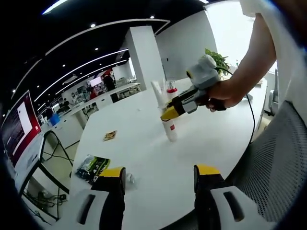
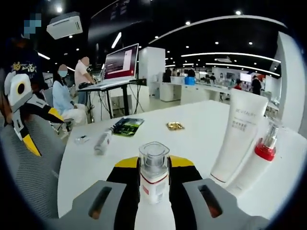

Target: Arrange the skincare products in the storage area until every visible bottle or jar stands upright without overlapping.

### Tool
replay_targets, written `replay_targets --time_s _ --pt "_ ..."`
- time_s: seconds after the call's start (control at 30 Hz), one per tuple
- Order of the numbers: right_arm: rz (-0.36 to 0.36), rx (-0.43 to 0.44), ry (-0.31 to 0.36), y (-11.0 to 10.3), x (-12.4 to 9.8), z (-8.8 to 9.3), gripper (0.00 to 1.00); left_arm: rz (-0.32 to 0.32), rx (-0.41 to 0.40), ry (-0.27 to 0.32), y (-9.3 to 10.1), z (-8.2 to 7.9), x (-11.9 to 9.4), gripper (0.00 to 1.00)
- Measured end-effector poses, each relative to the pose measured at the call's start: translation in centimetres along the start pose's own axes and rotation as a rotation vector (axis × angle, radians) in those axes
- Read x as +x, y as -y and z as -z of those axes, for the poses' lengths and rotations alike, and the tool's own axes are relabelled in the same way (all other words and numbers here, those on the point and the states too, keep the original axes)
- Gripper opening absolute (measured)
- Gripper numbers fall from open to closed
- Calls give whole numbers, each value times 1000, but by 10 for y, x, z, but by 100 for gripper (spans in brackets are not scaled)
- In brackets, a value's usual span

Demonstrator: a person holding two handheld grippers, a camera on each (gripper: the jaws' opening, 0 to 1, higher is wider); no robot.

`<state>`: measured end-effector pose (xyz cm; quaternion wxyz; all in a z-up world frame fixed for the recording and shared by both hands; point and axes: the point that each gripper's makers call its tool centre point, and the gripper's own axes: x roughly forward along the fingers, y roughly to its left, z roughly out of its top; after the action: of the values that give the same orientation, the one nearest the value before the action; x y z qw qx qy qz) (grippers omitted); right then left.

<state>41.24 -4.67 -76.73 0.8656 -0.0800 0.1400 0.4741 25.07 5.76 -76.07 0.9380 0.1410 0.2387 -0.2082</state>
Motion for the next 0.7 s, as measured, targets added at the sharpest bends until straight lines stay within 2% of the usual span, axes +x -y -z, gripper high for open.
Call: replay_targets --time_s 0.3,0.37,0.43,0.6,0.7 --pt "-3 17 -16 0 4 -1 21 5 1 -5 1 2 1 58" --pt "0 50 -92 0 6 12 26 3 2 -5 1 2 1 58" --pt "0 41 -77 -1 8 12 30 1 2 -1 0 1 0 58" --pt "-9 47 -178 -7 13 33 32 -7 2 1 -1 2 0 58" --pt "9 52 -209 -5 17 36 27 -5 6 0 -1 2 0 58"
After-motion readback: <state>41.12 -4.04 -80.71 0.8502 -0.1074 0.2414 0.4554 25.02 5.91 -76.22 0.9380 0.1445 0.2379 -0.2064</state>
